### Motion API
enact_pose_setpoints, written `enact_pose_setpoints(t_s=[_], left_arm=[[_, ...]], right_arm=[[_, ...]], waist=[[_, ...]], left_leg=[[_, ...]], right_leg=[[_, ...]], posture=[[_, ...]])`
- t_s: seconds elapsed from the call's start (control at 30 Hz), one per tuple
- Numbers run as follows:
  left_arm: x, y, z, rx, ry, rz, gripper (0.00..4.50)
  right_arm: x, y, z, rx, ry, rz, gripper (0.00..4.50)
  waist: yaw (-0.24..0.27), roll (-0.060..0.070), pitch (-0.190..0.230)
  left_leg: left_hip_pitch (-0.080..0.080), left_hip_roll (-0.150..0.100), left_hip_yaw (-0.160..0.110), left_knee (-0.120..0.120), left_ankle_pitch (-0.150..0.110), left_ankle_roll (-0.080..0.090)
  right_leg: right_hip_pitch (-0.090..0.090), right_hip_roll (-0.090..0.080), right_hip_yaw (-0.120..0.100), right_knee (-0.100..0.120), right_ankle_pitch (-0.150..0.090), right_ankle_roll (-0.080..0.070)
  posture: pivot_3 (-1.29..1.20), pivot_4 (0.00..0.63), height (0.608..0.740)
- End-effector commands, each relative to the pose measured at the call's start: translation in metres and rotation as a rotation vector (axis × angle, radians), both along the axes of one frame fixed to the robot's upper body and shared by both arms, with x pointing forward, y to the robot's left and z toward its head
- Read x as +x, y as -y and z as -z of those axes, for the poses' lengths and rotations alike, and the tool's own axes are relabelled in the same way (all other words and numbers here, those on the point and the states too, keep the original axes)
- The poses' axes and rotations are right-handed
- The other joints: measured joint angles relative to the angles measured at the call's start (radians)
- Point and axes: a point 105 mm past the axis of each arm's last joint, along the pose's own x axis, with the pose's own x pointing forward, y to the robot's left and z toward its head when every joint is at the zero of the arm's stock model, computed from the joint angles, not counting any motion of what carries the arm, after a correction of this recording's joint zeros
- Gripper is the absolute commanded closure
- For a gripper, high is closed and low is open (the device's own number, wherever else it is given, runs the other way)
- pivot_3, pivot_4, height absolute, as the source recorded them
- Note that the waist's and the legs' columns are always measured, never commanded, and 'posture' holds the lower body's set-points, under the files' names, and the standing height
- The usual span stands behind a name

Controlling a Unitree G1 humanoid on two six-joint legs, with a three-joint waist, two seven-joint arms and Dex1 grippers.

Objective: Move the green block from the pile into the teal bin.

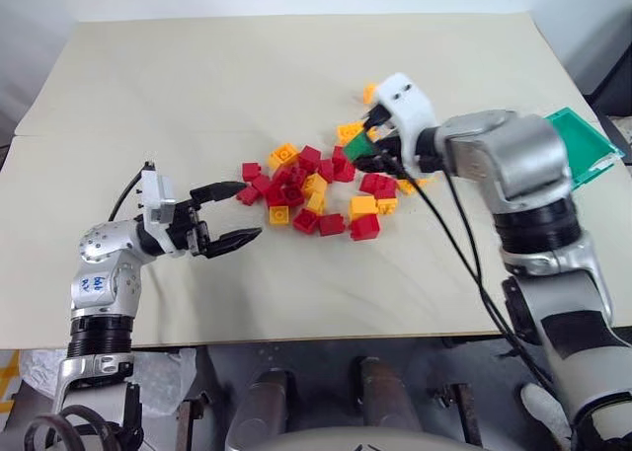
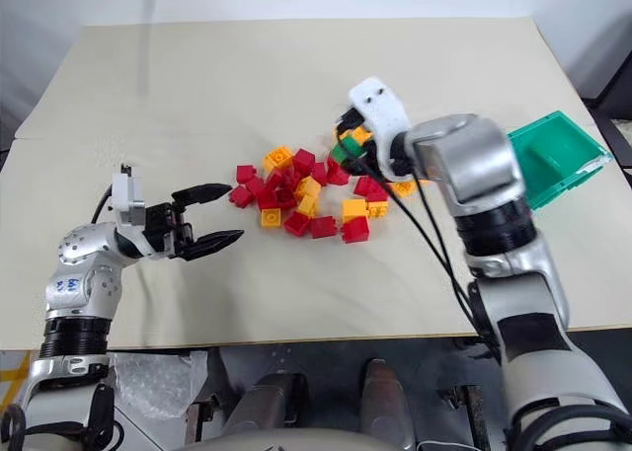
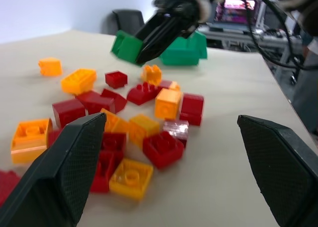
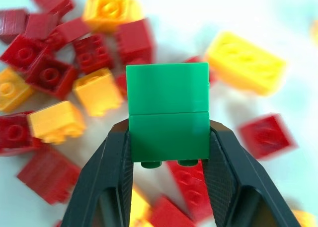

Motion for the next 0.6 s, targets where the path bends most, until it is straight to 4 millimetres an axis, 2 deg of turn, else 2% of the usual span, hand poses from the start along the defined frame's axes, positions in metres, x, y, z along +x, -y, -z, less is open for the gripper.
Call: enact_pose_setpoints(t_s=[0.03,0.13,0.2,0.3,0.37,0.5,0.6], left_arm=[[0.004,0.019,-0.009,0.009,0.026,0.022,0.00],[0.010,0.042,-0.011,0.006,0.036,0.069,0.00],[0.013,0.057,-0.015,-0.006,0.046,0.108,0.00],[0.019,0.072,-0.020,-0.011,0.058,0.144,0.00],[0.023,0.080,-0.021,-0.006,0.062,0.169,0.00],[0.030,0.092,-0.024,0.002,0.063,0.190,0.00],[0.043,0.107,-0.027,0.020,0.067,0.191,0.00]], right_arm=[[-0.002,0.027,-0.027,0.012,0.154,0.060,3.00],[-0.008,0.065,-0.038,-0.034,0.266,0.101,3.00],[-0.018,0.078,-0.034,-0.133,0.253,0.001,3.00],[-0.015,0.127,-0.039,-0.217,0.281,0.193,3.00],[-0.015,0.151,-0.047,-0.258,0.312,0.289,3.00],[-0.011,0.180,-0.058,-0.341,0.362,0.414,3.00],[0.001,0.195,-0.053,-0.372,0.347,0.485,3.00]], waist=[[-0.002,0.000,0.000],[0.004,0.000,0.000],[0.013,0.000,0.000],[0.015,0.000,0.000],[0.014,0.000,0.000],[0.013,0.000,0.000],[0.019,0.000,0.000]], left_leg=[[0.000,-0.001,0.001,0.000,0.000,0.000],[0.000,-0.002,0.001,0.000,0.000,0.000],[-0.001,-0.002,0.002,0.001,0.000,0.000],[-0.001,-0.002,0.004,0.001,0.000,0.000],[-0.001,-0.001,0.007,0.003,0.000,0.000],[0.000,-0.001,0.008,0.004,0.000,0.000],[-0.001,-0.001,0.009,0.007,0.000,0.001]], right_leg=[[0.000,0.000,0.000,0.000,0.000,0.000],[0.000,0.001,0.000,0.000,0.000,0.000],[0.000,0.001,0.000,-0.001,0.000,0.000],[0.000,0.001,0.000,-0.003,0.001,0.001],[0.000,0.002,0.001,-0.002,0.001,0.001],[0.000,0.002,0.002,-0.001,0.001,0.001],[0.000,0.002,0.002,-0.001,0.001,0.002]], posture=[[0.00,0.150,0.740],[0.00,0.150,0.740],[0.00,0.150,0.740],[0.00,0.150,0.740],[0.00,0.150,0.740],[0.00,0.150,0.740],[0.00,0.150,0.740]])
